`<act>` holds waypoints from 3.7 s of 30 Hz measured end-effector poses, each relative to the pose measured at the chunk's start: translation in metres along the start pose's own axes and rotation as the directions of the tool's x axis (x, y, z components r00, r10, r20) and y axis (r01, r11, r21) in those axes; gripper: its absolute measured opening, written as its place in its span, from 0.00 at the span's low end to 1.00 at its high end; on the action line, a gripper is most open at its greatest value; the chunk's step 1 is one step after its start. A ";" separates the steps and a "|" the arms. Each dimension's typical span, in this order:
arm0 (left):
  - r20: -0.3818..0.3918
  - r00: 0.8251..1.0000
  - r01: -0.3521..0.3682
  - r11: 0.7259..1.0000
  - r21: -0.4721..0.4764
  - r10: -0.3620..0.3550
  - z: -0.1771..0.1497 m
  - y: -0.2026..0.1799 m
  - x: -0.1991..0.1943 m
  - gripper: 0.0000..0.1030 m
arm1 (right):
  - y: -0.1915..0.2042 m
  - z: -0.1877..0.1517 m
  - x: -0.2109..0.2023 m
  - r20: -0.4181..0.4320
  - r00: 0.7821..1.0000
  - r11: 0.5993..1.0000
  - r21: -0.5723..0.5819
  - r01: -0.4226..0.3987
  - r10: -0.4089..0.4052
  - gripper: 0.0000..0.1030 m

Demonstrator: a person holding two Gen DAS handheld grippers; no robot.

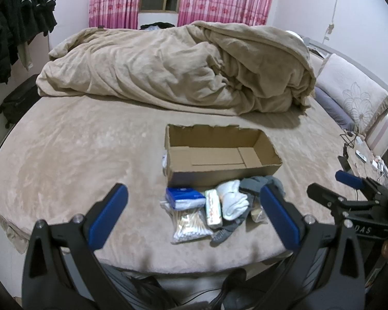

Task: Organize objects
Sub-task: 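Move both grippers toward the pile of items beside the cardboard box, then grasp the blue tissue pack with the left gripper while the right grasps grey gloves, then lower the tissue pack and gloves into the box and open both grippers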

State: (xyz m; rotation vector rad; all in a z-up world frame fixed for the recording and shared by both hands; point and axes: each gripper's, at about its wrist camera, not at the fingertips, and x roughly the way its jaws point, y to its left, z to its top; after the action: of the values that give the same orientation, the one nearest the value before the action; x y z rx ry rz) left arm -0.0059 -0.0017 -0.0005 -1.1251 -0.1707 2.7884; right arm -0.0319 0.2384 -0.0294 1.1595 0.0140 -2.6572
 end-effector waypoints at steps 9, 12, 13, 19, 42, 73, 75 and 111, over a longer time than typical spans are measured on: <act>-0.029 1.000 -0.009 1.000 -0.001 0.008 0.005 0.003 0.025 0.99 | -0.008 0.005 0.019 -0.019 1.000 1.000 0.012 -0.003 0.003 1.00; -0.043 0.999 -0.012 1.000 0.001 0.012 0.005 0.005 0.037 0.99 | -0.013 0.008 0.026 -0.025 1.000 1.000 0.021 0.002 -0.001 1.00; -0.050 0.999 -0.012 1.000 0.000 0.012 0.005 0.006 0.042 0.99 | -0.015 0.008 0.028 -0.025 1.000 1.000 0.024 0.003 -0.002 1.00; -0.098 0.995 -0.016 1.000 0.000 0.016 0.002 0.009 0.073 0.99 | -0.025 0.011 0.045 -0.046 0.999 0.999 0.037 0.011 -0.009 1.00; -0.279 0.960 -0.033 0.999 -0.026 0.025 -0.028 0.023 0.170 0.86 | -0.046 -0.012 0.135 -0.215 0.975 0.996 0.081 -0.039 0.056 0.83; -0.027 0.991 0.132 0.991 -0.021 -0.133 0.025 -0.001 0.063 0.46 | -0.034 0.035 0.038 0.026 0.990 0.991 -0.005 -0.136 0.137 0.43; -0.005 0.990 0.138 0.990 -0.012 -0.138 0.036 -0.006 0.063 0.46 | -0.035 0.046 0.037 0.050 0.989 0.990 -0.015 -0.139 0.139 0.43; -0.179 0.982 0.061 0.998 0.006 -0.059 0.045 -0.007 0.229 0.57 | -0.048 0.049 0.186 -0.104 0.988 0.992 0.052 -0.114 0.119 0.47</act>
State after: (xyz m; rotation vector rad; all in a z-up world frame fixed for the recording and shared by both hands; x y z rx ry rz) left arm -0.1998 0.0398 -0.1230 -1.3367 -0.1664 2.6157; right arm -0.2002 0.2401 -0.1342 1.2745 -0.0929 -2.5044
